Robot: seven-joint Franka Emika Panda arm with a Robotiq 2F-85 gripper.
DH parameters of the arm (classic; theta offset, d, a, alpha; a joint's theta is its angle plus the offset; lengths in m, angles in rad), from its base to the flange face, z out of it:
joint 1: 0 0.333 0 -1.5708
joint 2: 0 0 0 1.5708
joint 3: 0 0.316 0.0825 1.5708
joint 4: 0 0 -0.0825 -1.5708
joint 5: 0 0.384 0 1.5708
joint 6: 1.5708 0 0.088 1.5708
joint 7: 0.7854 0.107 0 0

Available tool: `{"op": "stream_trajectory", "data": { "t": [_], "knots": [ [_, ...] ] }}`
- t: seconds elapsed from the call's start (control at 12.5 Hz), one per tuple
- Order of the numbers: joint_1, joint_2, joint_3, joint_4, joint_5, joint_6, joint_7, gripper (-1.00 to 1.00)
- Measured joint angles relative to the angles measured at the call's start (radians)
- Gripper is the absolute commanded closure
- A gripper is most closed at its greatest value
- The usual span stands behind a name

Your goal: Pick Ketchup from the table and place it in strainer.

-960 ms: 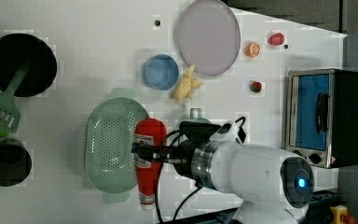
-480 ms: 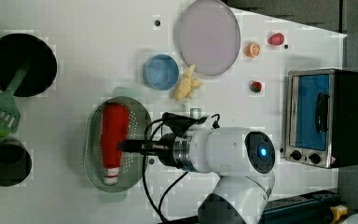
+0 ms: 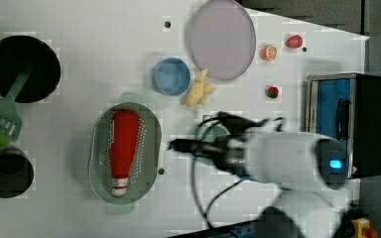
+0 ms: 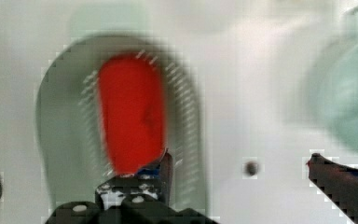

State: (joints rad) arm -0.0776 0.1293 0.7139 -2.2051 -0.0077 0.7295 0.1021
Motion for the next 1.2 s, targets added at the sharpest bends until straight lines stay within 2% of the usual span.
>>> {"op": "stream_trajectory", "data": {
  "t": [0.24, 0.56, 0.88, 1.2],
  "knots": [
    [-0.059, -0.175, -0.075, 0.02, 0.003, -0.131, 0.0, -1.0],
    [-0.131, -0.342, -0.276, 0.027, 0.002, -0.257, 0.001, -1.0],
    [-0.176, -0.38, -0.484, 0.111, 0.003, -0.413, 0.001, -1.0],
    [-0.199, -0.38, -0.537, 0.205, 0.026, -0.604, 0.001, -1.0]
  ]
}}
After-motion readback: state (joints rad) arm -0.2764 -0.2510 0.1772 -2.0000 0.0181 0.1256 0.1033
